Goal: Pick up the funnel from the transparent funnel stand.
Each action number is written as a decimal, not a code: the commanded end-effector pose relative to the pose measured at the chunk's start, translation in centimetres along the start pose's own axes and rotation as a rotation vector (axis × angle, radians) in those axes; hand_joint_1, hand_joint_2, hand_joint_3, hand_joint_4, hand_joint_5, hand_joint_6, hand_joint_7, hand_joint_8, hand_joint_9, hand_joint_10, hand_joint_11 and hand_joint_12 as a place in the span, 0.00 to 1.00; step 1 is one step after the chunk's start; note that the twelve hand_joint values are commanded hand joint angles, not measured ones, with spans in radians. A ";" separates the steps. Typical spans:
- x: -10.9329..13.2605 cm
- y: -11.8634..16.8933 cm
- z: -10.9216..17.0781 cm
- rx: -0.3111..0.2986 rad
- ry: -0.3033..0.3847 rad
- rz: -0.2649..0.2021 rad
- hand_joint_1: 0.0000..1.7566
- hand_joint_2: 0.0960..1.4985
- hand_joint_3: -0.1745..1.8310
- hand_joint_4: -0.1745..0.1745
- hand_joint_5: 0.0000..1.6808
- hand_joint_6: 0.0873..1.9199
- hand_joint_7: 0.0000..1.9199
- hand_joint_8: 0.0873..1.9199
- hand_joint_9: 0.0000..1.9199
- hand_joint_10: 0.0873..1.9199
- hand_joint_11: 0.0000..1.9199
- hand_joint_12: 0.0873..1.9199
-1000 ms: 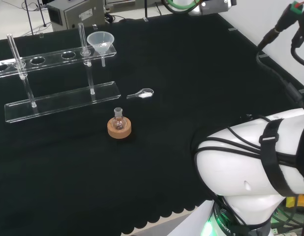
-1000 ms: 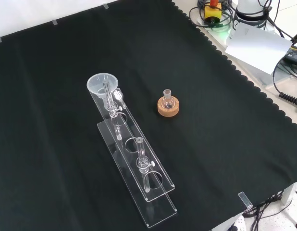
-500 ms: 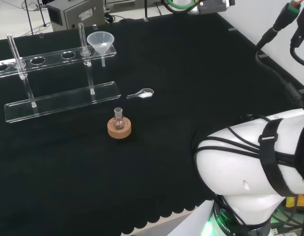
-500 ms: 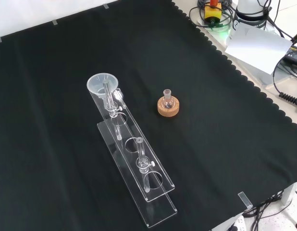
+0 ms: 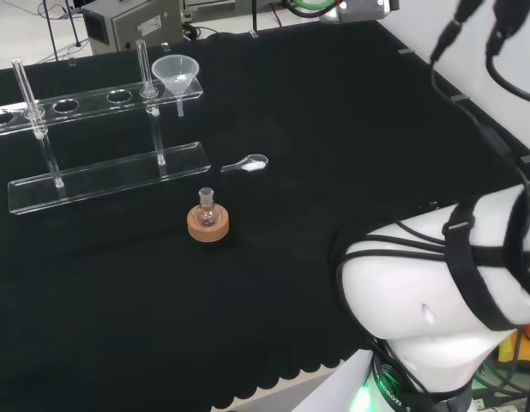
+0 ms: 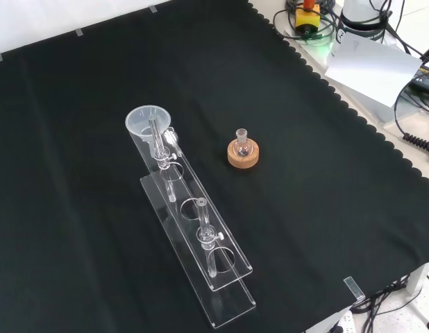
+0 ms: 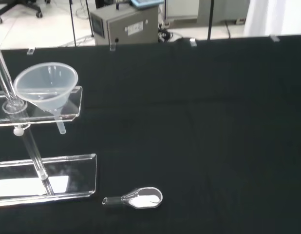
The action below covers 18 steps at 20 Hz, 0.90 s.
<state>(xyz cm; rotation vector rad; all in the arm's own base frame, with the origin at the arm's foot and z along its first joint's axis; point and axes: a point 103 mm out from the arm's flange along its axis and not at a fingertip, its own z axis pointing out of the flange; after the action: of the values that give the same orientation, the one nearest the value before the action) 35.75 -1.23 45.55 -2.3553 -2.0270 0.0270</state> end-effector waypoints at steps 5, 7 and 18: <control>2.0 14.2 4.2 0.084 0.012 -0.091 0.03 0.81 0.24 0.45 0.16 0.00 0.00 0.21 0.07 0.31 0.00 0.68; 2.9 15.5 5.0 0.114 -0.012 -0.107 0.03 0.81 0.24 0.45 0.16 0.00 0.00 0.21 0.07 0.31 0.00 0.68; 8.0 17.9 9.2 0.171 -0.062 -0.213 0.07 0.78 0.22 0.43 0.14 0.00 0.00 0.21 0.07 0.31 0.00 0.68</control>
<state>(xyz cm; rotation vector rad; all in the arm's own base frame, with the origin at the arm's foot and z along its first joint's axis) 51.75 1.17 40.53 -2.1777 -2.1151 0.1707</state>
